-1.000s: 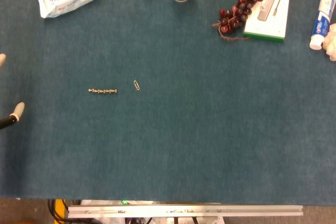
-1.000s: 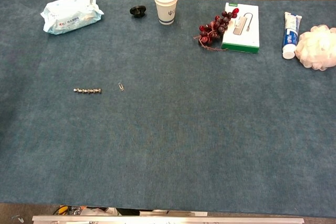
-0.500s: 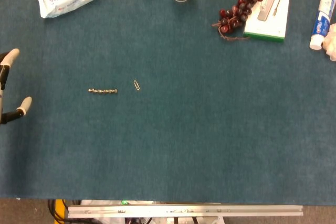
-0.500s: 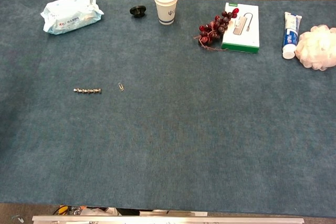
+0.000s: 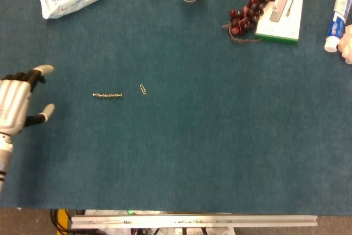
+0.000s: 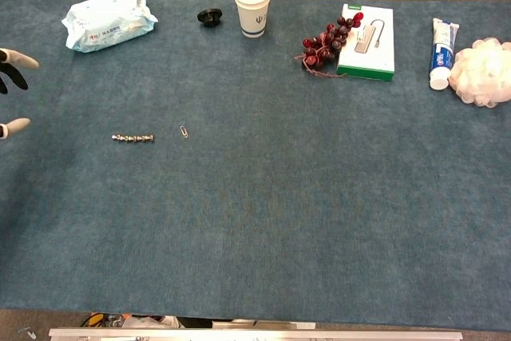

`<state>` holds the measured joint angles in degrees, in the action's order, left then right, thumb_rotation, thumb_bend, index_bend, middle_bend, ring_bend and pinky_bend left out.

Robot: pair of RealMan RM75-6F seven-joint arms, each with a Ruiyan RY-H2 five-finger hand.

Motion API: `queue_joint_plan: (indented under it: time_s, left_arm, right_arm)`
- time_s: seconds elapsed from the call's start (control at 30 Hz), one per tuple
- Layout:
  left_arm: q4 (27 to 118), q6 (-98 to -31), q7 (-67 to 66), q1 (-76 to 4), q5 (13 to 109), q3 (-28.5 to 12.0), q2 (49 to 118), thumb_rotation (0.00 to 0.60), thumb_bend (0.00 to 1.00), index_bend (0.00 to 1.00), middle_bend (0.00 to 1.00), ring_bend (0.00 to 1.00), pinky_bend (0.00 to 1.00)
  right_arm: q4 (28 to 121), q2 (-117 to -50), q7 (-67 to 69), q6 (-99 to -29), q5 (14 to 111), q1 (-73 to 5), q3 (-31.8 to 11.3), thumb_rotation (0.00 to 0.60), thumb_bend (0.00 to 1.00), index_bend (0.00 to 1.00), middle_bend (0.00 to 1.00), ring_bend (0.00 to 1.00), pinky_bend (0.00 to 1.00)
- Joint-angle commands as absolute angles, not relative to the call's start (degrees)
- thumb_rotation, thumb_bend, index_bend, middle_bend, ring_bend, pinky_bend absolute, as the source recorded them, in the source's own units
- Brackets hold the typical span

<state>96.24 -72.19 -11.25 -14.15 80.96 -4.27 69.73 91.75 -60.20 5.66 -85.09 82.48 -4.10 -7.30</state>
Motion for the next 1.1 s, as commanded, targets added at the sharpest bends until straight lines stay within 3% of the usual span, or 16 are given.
queue_joint_plan:
  time_s: [0.03, 0.1, 0.27, 1.1]
  left_arm:
    - [95.8, -70.2, -14.5, -15.9, 79.7, -4.3, 71.8, 0.600, 0.24, 0.34, 0.61, 0.64, 0.78]
    - [95.4, -69.2, -16.6, -16.6, 78.9, -4.3, 73.0, 0.600, 0.24, 0.38, 0.71, 0.73, 0.87]
    - [94.1, -67.1, -20.9, -18.2, 75.8, -4.4, 76.7, 0.600, 0.24, 0.41, 0.81, 0.84, 0.96]
    - [87.4, -62.2, -33.7, -24.9, 59.8, -6.9, 89.5, 0.600, 0.24, 0.45, 0.89, 0.91, 1.00]
  right_arm:
    - [91.5, -60.3, 5.9, -85.0, 82.3, -4.1, -7.2, 0.600, 0.30, 0.39, 0.39, 0.36, 0.51]
    - [91.2, -60.3, 6.1, -84.9, 82.1, -4.0, -7.2, 0.600, 0.30, 0.39, 0.39, 0.36, 0.51]
    - [90.5, -60.5, 6.8, -84.6, 81.7, -3.8, -7.0, 0.600, 0.30, 0.39, 0.39, 0.37, 0.51]
    - [86.5, -61.7, 10.3, -83.0, 80.5, -3.6, -6.5, 0.600, 0.30, 0.39, 0.39, 0.38, 0.51]
